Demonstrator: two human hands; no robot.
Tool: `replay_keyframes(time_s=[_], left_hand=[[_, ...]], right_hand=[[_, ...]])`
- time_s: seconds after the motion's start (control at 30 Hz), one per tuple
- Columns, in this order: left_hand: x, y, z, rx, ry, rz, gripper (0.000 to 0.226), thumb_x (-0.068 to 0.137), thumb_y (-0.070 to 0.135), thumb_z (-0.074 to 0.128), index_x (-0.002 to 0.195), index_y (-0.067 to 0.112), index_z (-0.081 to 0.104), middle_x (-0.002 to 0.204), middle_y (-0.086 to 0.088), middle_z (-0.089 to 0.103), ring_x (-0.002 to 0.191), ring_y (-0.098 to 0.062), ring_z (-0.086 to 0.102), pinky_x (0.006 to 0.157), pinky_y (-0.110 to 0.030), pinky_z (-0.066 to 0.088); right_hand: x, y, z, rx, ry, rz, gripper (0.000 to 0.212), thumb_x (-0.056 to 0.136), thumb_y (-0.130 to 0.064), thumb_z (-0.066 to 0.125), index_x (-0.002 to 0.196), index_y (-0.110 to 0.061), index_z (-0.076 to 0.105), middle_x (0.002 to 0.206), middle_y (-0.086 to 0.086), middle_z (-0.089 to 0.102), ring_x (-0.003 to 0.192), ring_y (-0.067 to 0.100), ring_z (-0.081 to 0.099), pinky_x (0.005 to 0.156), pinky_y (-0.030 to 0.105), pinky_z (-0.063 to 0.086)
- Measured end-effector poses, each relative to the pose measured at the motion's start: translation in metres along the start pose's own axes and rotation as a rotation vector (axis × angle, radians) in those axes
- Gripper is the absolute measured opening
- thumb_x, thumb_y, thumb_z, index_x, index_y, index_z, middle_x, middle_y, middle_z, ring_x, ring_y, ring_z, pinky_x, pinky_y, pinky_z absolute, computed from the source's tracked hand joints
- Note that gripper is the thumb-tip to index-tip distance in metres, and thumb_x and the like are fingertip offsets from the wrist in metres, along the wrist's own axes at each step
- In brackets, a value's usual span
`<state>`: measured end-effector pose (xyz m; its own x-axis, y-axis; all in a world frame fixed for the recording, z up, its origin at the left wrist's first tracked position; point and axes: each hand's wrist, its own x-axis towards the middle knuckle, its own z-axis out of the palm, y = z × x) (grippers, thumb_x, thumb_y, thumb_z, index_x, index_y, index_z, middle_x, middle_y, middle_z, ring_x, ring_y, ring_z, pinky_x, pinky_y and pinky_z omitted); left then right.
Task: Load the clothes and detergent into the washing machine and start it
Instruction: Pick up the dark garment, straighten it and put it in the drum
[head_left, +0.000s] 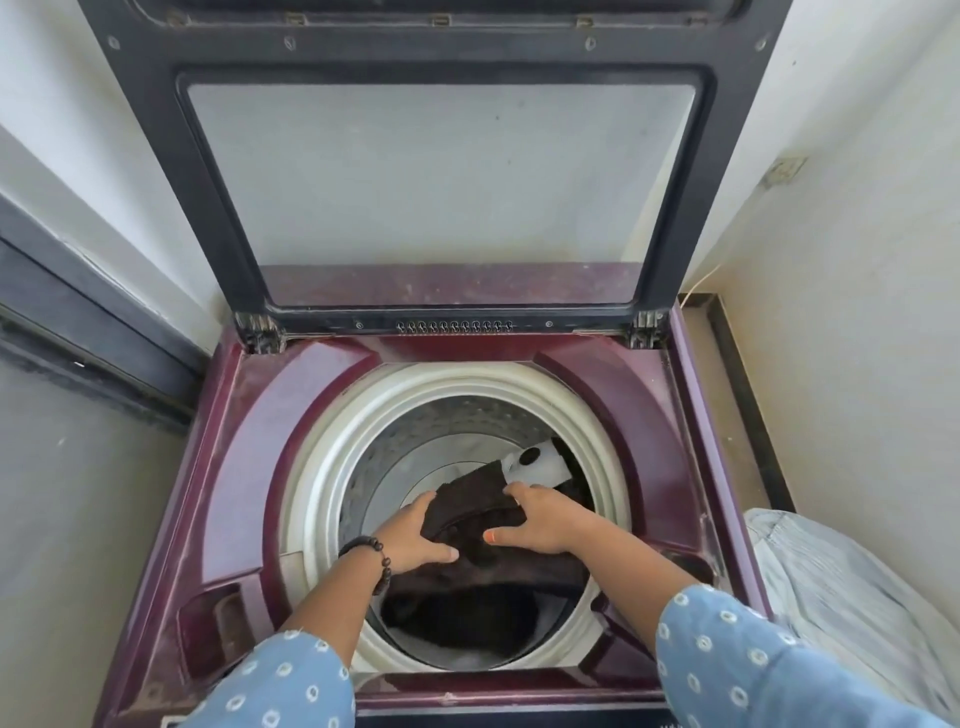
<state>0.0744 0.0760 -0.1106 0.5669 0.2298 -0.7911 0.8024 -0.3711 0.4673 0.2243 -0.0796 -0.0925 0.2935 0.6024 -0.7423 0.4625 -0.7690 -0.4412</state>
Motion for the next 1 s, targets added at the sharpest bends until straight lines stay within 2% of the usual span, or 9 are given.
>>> replay_keyframes(time_s=[0.1, 0.27, 0.43, 0.53, 0.67, 0.8, 0.9, 1.0], left_hand=[[0.003, -0.001, 0.003, 0.074, 0.013, 0.000, 0.101, 0.082, 0.039, 0.075, 0.156, 0.018, 0.011, 0.162, -0.005, 0.020, 0.146, -0.021, 0.027, 0.118, -0.034, 0.028], [0.002, 0.000, 0.007, 0.217, 0.040, -0.006, 0.100, 0.084, 0.043, 0.070, 0.157, 0.018, 0.006, 0.164, -0.009, 0.004, 0.150, -0.023, 0.015, 0.121, -0.037, 0.021], [0.001, 0.010, 0.013, 0.416, 0.117, -0.010, 0.100, 0.089, 0.049, 0.062, 0.156, 0.021, -0.006, 0.164, -0.009, -0.014, 0.152, -0.025, -0.008, 0.122, -0.052, 0.005], [-0.003, 0.022, 0.014, 0.519, 0.188, 0.047, 0.097, 0.092, 0.047, 0.058, 0.156, 0.020, -0.010, 0.162, -0.009, -0.022, 0.150, -0.026, -0.018, 0.120, -0.053, -0.002], [-0.017, 0.043, 0.017, 0.620, 0.362, 0.102, 0.092, 0.097, 0.046, 0.050, 0.154, 0.018, -0.017, 0.160, -0.009, -0.026, 0.148, -0.027, -0.023, 0.119, -0.053, -0.006], [-0.030, 0.063, 0.024, 0.658, 0.492, 0.114, 0.093, 0.098, 0.048, 0.046, 0.150, 0.018, -0.025, 0.158, -0.010, -0.031, 0.146, -0.029, -0.027, 0.117, -0.054, -0.010], [-0.039, 0.073, 0.028, 0.696, 0.555, 0.134, 0.094, 0.098, 0.051, 0.044, 0.140, 0.019, -0.035, 0.157, -0.010, -0.033, 0.139, -0.027, -0.035, 0.116, -0.055, -0.011], [-0.047, 0.084, 0.030, 0.699, 0.605, 0.160, 0.094, 0.098, 0.053, 0.042, 0.138, 0.018, -0.036, 0.157, -0.010, -0.034, 0.134, -0.026, -0.039, 0.116, -0.056, -0.012]], right_hand=[[-0.003, -0.001, -0.002, -0.054, 0.019, -0.008, 0.082, 0.089, -0.056, 0.060, 0.152, -0.017, 0.026, 0.151, 0.012, 0.038, 0.136, 0.030, 0.042, 0.109, 0.036, 0.037], [-0.004, -0.002, 0.002, -0.224, 0.059, -0.021, 0.077, 0.090, -0.055, 0.057, 0.151, -0.020, 0.027, 0.152, 0.011, 0.036, 0.136, 0.032, 0.039, 0.107, 0.044, 0.041], [-0.011, -0.004, 0.004, -0.401, 0.166, -0.058, 0.074, 0.091, -0.053, 0.055, 0.151, -0.022, 0.025, 0.159, 0.010, 0.022, 0.147, 0.031, 0.017, 0.112, 0.055, 0.029], [-0.019, -0.006, 0.004, -0.480, 0.227, -0.081, 0.075, 0.092, -0.052, 0.055, 0.152, -0.022, 0.021, 0.162, 0.011, 0.010, 0.150, 0.033, 0.002, 0.117, 0.059, 0.017], [-0.032, -0.006, 0.002, -0.593, 0.325, -0.101, 0.079, 0.094, -0.053, 0.051, 0.156, -0.025, 0.009, 0.164, 0.011, -0.002, 0.151, 0.033, -0.009, 0.117, 0.061, 0.007], [-0.049, -0.007, -0.005, -0.637, 0.438, -0.115, 0.085, 0.093, -0.056, 0.051, 0.156, -0.027, 0.002, 0.164, 0.012, -0.008, 0.150, 0.034, -0.014, 0.116, 0.063, 0.001], [-0.062, -0.006, -0.010, -0.646, 0.505, -0.124, 0.088, 0.092, -0.058, 0.049, 0.156, -0.027, -0.001, 0.164, 0.012, -0.011, 0.149, 0.035, -0.017, 0.115, 0.065, -0.003], [-0.073, -0.003, -0.014, -0.652, 0.570, -0.110, 0.086, 0.093, -0.061, 0.044, 0.156, -0.027, -0.004, 0.164, 0.012, -0.013, 0.149, 0.035, -0.019, 0.116, 0.065, -0.003]])
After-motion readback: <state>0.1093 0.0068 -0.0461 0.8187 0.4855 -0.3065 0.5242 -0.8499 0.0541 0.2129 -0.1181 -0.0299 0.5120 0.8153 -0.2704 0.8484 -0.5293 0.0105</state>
